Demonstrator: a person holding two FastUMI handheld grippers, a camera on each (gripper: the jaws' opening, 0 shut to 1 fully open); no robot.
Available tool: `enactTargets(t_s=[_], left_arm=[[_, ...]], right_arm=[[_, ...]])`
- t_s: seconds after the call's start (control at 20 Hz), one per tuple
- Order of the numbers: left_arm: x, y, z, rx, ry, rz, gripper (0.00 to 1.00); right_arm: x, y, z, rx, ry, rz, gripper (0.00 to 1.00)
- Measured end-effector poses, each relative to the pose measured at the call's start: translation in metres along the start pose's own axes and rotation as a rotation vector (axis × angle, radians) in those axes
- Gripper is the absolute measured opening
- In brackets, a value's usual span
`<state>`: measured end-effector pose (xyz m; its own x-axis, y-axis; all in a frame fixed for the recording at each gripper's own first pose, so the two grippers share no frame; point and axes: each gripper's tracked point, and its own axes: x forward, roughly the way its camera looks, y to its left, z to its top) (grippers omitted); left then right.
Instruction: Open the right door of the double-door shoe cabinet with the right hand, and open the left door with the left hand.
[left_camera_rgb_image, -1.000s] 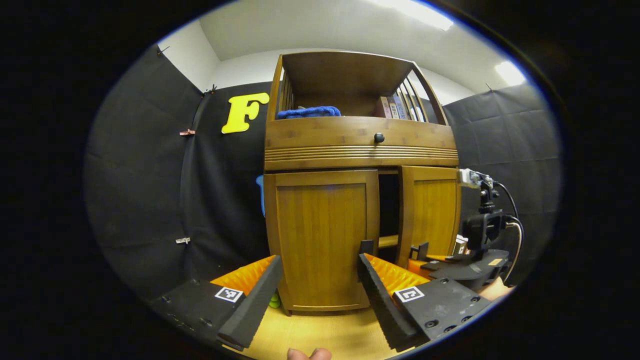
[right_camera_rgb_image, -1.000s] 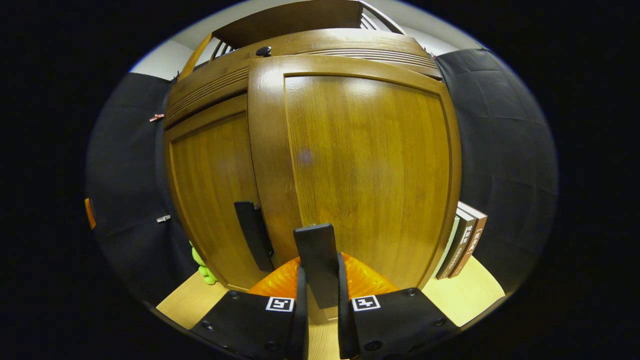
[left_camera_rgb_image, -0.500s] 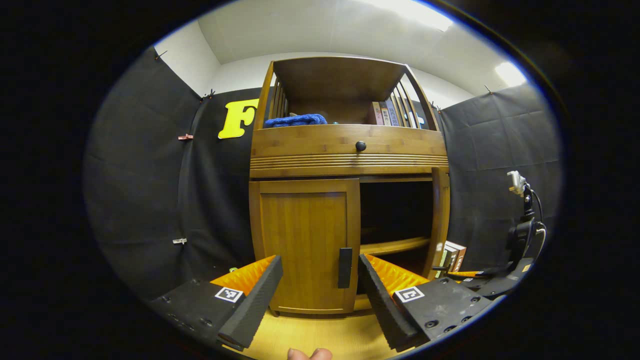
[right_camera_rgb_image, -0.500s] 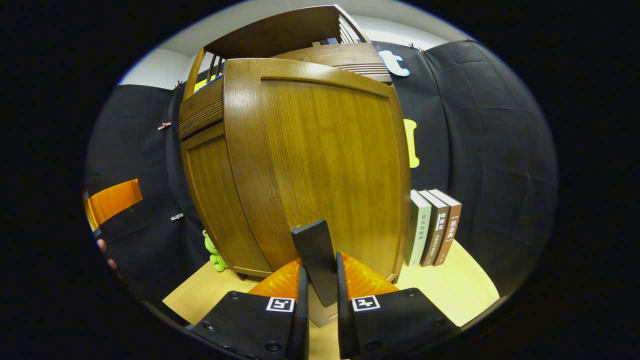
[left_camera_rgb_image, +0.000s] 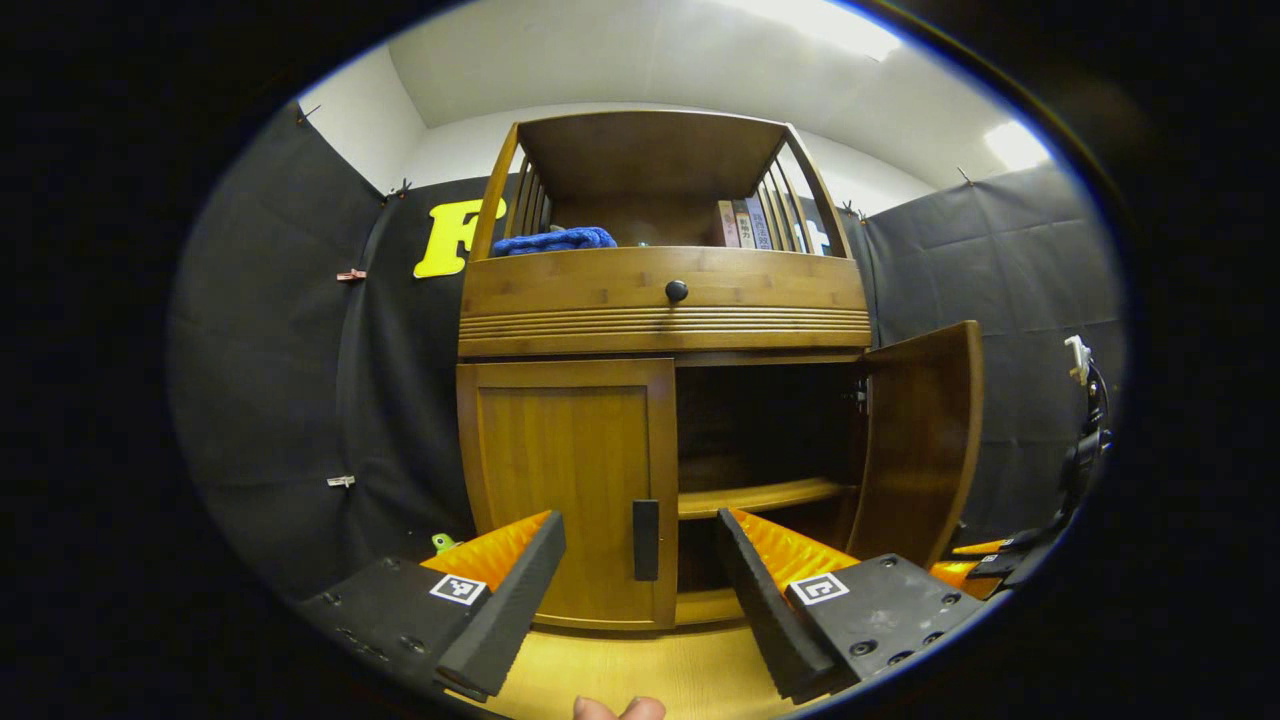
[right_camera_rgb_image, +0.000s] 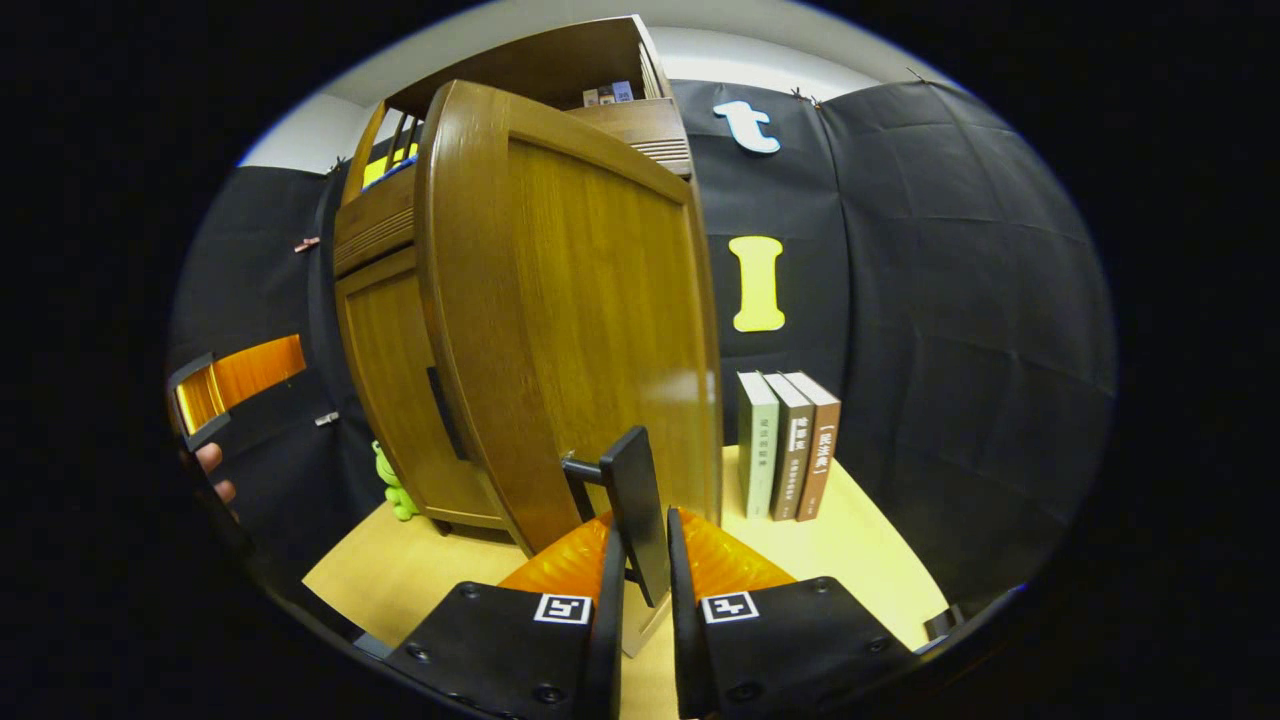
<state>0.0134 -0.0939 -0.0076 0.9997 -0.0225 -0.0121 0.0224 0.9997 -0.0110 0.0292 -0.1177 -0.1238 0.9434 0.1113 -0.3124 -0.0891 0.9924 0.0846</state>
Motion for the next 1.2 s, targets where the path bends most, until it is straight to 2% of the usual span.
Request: enactTargets(t_s=[0.1, 0.15, 0.2, 0.3, 0.5, 0.75, 0.85, 1.0, 1.05, 1.2], left_arm=[[0.001, -0.006, -0.001, 0.001, 0.005, -0.011, 0.93], [0.002, -0.01, -0.001, 0.002, 0.004, -0.016, 0.93], [0.002, -0.013, 0.0, 0.003, 0.003, -0.022, 0.93], [0.005, -0.02, 0.0, 0.004, 0.003, -0.033, 0.94], [0.009, -0.028, 0.002, 0.006, 0.002, -0.048, 0.93], [0.016, -0.027, -0.003, -0.006, 0.018, -0.044, 0.93], [0.019, -0.027, -0.002, 0.003, 0.013, -0.043, 0.93], [0.024, -0.026, -0.006, 0.016, 0.011, -0.045, 0.95], [0.026, -0.026, -0.008, 0.014, 0.013, -0.048, 0.95], [0.034, -0.026, -0.015, 0.015, 0.019, -0.051, 0.93]], right_arm=[[-0.001, -0.028, 0.004, 0.016, -0.011, -0.043, 0.25], [-0.006, -0.043, 0.008, 0.017, -0.019, -0.063, 0.3], [-0.004, -0.053, 0.009, 0.021, -0.02, -0.071, 0.2], [-0.006, -0.072, 0.014, 0.017, -0.025, -0.08, 0.2], [-0.006, -0.08, 0.014, 0.005, -0.004, -0.042, 0.2], [-0.013, -0.087, 0.017, 0.007, -0.009, -0.062, 0.2], [-0.021, -0.097, 0.02, 0.001, -0.025, -0.095, 0.25], [-0.046, -0.124, 0.038, -0.007, -0.094, -0.222, 0.29], [-0.056, -0.126, 0.045, -0.007, -0.117, -0.244, 0.37], [-0.082, -0.119, 0.054, -0.025, -0.138, -0.26, 0.77]])
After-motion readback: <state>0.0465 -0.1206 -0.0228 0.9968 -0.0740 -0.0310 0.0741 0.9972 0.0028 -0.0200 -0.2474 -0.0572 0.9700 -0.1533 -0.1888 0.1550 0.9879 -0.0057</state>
